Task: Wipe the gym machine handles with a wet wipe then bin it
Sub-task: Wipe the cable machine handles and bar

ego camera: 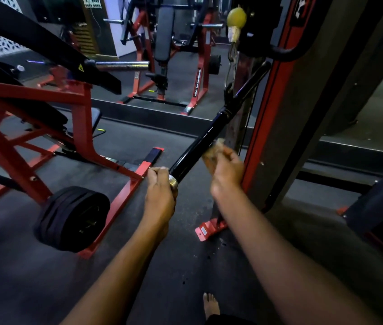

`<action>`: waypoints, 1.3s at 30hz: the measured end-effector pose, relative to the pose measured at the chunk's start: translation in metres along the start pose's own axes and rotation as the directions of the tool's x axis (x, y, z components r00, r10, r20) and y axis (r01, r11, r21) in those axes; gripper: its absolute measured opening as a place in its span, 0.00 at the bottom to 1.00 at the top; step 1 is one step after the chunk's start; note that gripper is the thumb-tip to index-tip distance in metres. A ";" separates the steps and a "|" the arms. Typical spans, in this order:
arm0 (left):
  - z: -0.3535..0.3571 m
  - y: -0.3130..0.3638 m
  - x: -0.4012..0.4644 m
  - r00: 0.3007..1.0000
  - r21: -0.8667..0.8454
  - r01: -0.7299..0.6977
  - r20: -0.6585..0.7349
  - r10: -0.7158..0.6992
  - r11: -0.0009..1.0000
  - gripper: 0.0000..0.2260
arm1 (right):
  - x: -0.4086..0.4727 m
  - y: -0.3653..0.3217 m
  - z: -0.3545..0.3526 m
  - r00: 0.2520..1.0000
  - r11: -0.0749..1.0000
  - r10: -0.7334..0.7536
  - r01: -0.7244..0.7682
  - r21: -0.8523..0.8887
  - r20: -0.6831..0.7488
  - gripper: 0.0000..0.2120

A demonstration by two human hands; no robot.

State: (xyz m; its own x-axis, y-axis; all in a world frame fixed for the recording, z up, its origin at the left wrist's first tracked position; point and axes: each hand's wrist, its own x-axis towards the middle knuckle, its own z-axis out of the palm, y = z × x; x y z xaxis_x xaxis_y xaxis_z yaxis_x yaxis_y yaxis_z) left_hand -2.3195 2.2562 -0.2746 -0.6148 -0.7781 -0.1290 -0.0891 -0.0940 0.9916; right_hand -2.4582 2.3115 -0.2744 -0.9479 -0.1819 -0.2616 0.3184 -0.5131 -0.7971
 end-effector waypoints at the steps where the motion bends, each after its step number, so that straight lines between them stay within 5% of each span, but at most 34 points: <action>1: 0.000 0.000 -0.001 1.000 0.006 0.010 0.006 -0.010 1.000 0.09 | 0.017 -0.013 0.008 0.998 0.999 -0.030 0.031 0.019 -0.056 0.04; 6: -0.001 0.000 -0.002 1.000 0.016 0.021 0.009 -0.021 1.000 0.11 | 0.042 -0.030 0.023 0.962 0.954 -0.268 0.258 -0.155 -0.051 0.08; 10: -0.006 -0.002 0.004 1.000 0.036 0.020 -0.015 -0.020 0.999 0.12 | 0.002 -0.007 0.007 0.825 0.715 -0.519 0.563 -0.415 0.225 0.03; 14: -0.008 -0.004 0.007 0.999 0.020 0.035 0.001 -0.035 0.999 0.11 | -0.047 0.021 -0.008 0.695 0.509 -0.527 0.719 -0.473 0.489 0.06; 21: -0.011 -0.007 0.004 1.000 0.009 0.015 0.026 -0.016 1.000 0.15 | -0.087 0.055 -0.023 0.747 0.583 -0.471 0.663 -0.470 0.470 0.05; 28: -0.013 -0.009 -0.004 1.000 -0.030 0.007 0.026 -0.006 1.000 0.18 | -0.093 0.031 -0.033 0.637 0.519 -0.367 0.745 -0.419 0.678 0.06; 35: 0.008 -0.017 -0.044 0.991 -0.122 0.088 0.112 -0.074 0.989 0.30 | -0.094 -0.004 -0.049 0.715 0.631 -0.285 0.642 -0.436 0.639 0.03; 39: 0.031 -0.013 -0.069 0.979 -0.144 0.000 0.202 0.029 0.990 0.23 | -0.093 -0.029 -0.069 0.739 0.630 -0.295 0.627 -0.458 0.606 0.03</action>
State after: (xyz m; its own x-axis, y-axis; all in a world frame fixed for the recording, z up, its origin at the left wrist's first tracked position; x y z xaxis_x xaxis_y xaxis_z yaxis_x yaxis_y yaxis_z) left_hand -2.3003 2.3305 -0.2790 -0.7630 -0.6387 -0.0998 0.0247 -0.1831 0.9828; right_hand -2.3796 2.4010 -0.2640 -0.7875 -0.4916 0.3717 -0.3987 -0.0535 -0.9155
